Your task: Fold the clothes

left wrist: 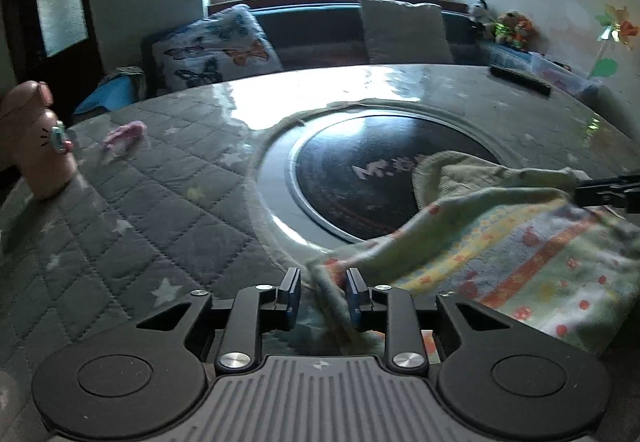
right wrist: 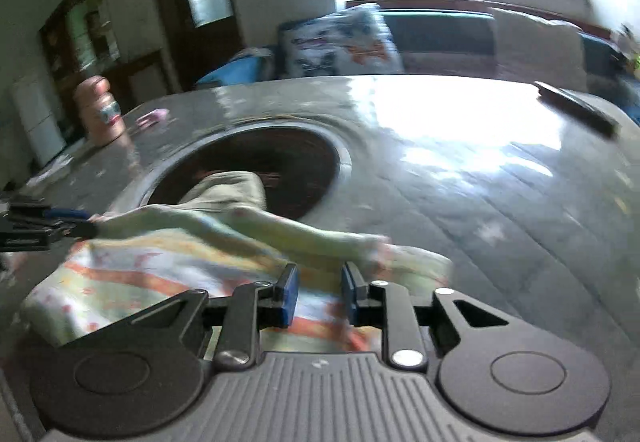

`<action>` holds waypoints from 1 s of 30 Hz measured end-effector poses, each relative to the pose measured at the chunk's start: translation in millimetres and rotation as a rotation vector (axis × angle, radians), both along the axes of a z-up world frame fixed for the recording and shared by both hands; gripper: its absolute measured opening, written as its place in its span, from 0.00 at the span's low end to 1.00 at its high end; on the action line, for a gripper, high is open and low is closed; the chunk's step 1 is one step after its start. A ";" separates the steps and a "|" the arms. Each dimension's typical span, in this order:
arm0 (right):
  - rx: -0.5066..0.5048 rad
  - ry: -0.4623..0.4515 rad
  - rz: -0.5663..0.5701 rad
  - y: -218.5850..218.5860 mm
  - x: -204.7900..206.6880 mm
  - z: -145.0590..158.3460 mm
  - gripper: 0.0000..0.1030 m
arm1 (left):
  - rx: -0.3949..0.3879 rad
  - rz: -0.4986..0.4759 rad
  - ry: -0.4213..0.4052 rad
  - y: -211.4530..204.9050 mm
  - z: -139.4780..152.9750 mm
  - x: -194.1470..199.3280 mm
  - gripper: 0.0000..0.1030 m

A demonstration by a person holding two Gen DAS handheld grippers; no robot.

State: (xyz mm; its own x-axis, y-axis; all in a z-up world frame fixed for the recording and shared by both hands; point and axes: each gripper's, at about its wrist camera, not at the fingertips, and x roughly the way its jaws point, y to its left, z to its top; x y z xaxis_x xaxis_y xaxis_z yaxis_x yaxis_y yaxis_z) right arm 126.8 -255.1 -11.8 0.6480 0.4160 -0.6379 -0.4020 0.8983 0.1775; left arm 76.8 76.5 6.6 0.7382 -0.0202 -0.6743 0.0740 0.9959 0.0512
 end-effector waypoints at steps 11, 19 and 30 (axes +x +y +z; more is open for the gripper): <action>0.075 0.000 0.066 25.0 15.0 14.8 0.22 | -0.013 -0.030 -0.033 -20.2 22.3 1.9 0.29; 0.031 0.076 0.076 61.7 45.0 -1.9 0.21 | -0.051 -0.137 0.010 -62.7 19.8 28.6 0.29; -0.024 -0.007 0.175 70.3 28.3 14.5 0.21 | -0.081 -0.214 0.088 -94.1 6.3 67.0 0.29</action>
